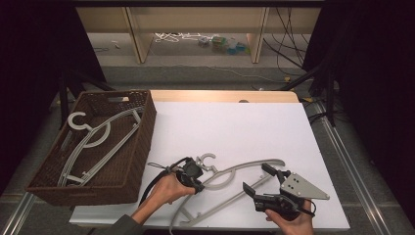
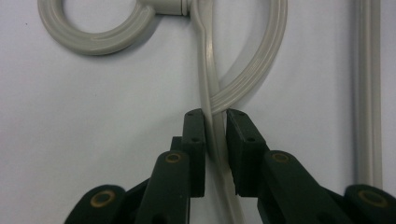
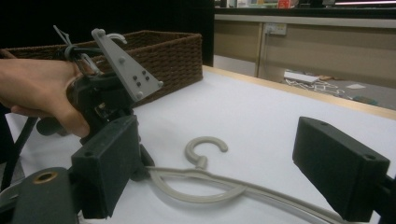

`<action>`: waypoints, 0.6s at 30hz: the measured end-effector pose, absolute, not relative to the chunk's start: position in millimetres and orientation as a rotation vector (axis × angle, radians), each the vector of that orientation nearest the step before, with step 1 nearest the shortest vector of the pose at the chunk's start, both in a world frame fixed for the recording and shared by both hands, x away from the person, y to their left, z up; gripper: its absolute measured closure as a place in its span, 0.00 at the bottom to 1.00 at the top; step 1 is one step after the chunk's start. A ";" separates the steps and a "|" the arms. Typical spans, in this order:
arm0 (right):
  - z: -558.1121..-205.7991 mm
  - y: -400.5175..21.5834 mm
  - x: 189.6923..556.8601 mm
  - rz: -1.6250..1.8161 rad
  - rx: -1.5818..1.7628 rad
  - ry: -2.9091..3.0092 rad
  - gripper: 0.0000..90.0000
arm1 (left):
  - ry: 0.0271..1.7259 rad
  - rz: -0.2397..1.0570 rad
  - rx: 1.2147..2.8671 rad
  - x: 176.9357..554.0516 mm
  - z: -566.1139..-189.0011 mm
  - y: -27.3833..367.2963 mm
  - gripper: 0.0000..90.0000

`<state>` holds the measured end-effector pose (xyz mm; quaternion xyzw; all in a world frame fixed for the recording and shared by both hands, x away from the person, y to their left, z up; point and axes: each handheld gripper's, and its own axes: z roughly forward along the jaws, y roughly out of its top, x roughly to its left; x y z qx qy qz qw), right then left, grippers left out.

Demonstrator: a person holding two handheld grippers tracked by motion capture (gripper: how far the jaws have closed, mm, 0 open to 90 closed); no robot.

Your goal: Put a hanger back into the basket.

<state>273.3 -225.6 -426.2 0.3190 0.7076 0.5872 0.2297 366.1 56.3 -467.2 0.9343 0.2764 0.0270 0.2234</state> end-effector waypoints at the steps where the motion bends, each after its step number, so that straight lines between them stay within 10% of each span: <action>1: -426.1 -225.7 273.3 1.611 0.877 1.946 0.18 | 0.747 0.090 2.581 365.7 -467.5 56.0 0.87; 18: -425.2 -226.9 273.4 1.597 0.877 1.959 0.18 | 0.744 0.233 2.533 373.3 -461.0 66.8 0.91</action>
